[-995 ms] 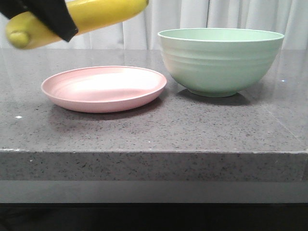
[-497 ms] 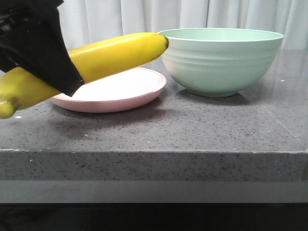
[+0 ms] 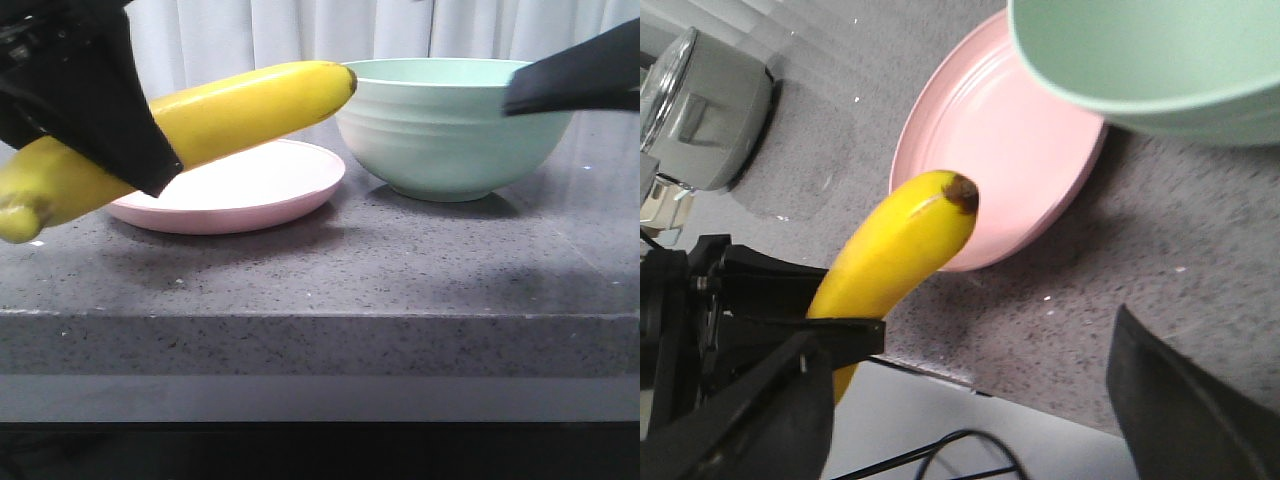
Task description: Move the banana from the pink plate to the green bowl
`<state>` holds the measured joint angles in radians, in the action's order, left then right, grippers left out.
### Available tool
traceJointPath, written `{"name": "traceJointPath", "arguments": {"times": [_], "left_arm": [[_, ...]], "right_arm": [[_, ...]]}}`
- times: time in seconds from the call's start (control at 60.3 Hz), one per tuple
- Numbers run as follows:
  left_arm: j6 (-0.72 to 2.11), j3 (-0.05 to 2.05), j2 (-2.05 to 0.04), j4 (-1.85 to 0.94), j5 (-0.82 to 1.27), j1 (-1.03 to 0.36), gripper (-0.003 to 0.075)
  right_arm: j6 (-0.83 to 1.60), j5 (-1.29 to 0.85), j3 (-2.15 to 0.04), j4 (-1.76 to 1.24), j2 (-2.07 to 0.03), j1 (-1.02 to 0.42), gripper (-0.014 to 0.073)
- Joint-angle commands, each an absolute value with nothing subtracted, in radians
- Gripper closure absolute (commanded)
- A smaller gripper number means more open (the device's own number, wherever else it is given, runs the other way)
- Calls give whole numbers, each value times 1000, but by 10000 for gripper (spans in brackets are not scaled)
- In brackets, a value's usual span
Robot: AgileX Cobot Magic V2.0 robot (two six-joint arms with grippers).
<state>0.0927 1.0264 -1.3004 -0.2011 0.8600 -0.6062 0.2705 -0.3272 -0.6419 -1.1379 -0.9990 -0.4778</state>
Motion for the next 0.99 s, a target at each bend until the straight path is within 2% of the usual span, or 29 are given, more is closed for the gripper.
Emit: {"name": "traceJointPath", "arguments": {"times": [0.0,0.365,0.895,0.978], "left_arm": [[91,1055,-1276,-227,817,-613,546],[91,1055,-1276,-227,825,-613,546],[91,1055,-1276,-227,825,-613,546],[91,1055,-1276,-227,825,-613,546]], "right_arm": [[345,-262,-692,-1271,-1050,-512,14],[463,-206,-819,-1441,-1259,-631,14],[464,-247,-972,-1440,-1430,-643,14],[464,-270,-981,-1440,-1444,-643,36]]}}
